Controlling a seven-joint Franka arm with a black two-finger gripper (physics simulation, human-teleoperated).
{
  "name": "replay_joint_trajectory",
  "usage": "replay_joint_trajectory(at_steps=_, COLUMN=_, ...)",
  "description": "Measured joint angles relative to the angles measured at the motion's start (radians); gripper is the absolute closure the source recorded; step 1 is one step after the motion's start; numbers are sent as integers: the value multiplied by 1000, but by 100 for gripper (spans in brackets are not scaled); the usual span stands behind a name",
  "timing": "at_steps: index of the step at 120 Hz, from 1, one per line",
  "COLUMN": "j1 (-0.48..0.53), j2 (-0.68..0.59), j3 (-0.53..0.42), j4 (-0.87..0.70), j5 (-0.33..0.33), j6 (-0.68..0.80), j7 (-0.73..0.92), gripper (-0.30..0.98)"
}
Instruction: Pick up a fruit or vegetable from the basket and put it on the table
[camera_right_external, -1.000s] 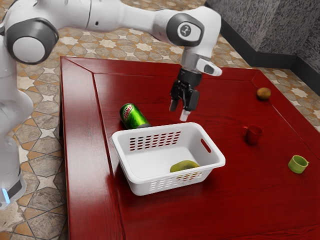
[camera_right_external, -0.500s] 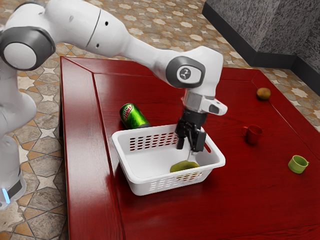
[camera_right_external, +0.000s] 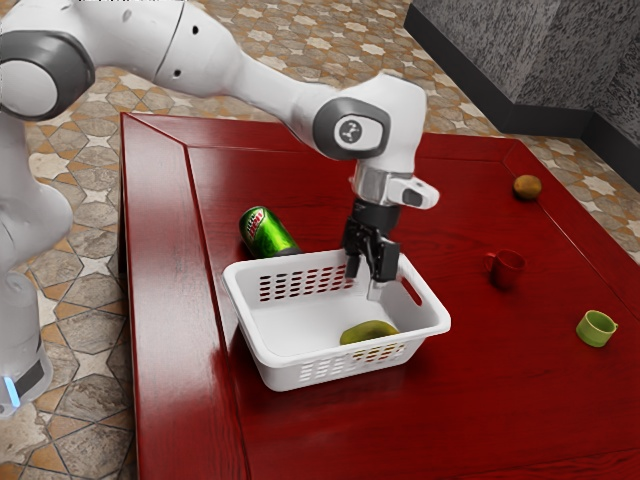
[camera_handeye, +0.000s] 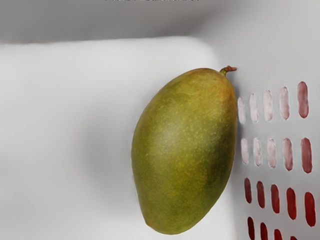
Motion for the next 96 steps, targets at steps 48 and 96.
replay_joint_trajectory(at_steps=48, j1=-92, j2=-1, j3=-1, j4=-46, j5=9, j6=19, j7=35, gripper=1)
replay_joint_trajectory(at_steps=96, j1=-33, j2=45, j3=-1, j4=-48, j5=-13, j6=26, j7=56, gripper=1)
